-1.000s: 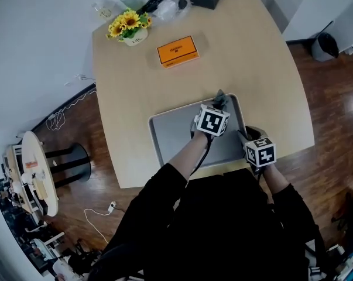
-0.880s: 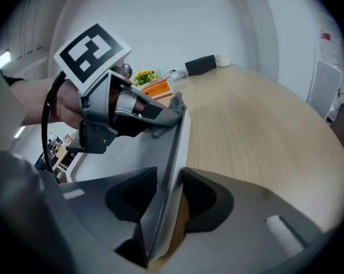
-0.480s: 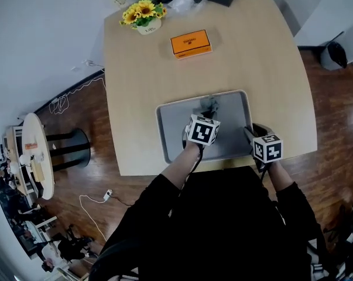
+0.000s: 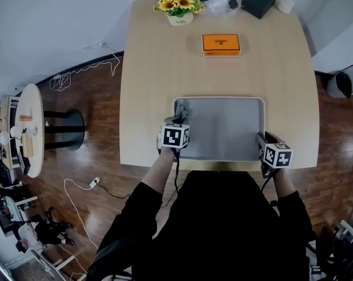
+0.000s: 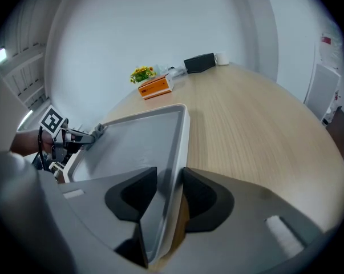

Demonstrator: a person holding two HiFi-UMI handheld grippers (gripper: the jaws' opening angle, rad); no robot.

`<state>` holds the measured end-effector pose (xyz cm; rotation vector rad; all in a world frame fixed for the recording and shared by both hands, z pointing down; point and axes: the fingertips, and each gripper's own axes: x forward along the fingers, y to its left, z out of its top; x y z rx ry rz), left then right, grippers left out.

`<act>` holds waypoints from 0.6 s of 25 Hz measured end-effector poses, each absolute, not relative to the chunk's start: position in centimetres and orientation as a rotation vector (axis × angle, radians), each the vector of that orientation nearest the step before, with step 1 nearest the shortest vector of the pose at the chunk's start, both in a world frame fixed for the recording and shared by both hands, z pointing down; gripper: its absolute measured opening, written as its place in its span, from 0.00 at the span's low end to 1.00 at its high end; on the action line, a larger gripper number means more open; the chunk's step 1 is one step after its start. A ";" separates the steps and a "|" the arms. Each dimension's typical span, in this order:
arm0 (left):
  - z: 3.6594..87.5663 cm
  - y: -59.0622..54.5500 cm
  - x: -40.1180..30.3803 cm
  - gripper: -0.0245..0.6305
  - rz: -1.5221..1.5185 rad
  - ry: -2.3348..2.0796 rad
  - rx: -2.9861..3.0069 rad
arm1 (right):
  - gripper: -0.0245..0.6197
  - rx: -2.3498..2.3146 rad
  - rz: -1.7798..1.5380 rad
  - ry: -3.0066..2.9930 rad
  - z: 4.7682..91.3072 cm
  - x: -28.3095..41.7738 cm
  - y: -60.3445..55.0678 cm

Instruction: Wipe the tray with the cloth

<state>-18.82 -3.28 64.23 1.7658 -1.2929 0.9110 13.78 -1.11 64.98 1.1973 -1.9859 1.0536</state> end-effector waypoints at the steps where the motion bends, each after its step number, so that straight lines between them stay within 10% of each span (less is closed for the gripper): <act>1: 64.2 -3.3 -18.2 0.04 0.924 -1.283 1.775 | 0.26 1.202 1.051 -1.983 64.9 13.7 -1.1; 15: 63.5 -4.5 12.0 0.04 1.191 -0.665 2.245 | 0.26 1.201 1.024 -2.011 64.8 13.3 -1.2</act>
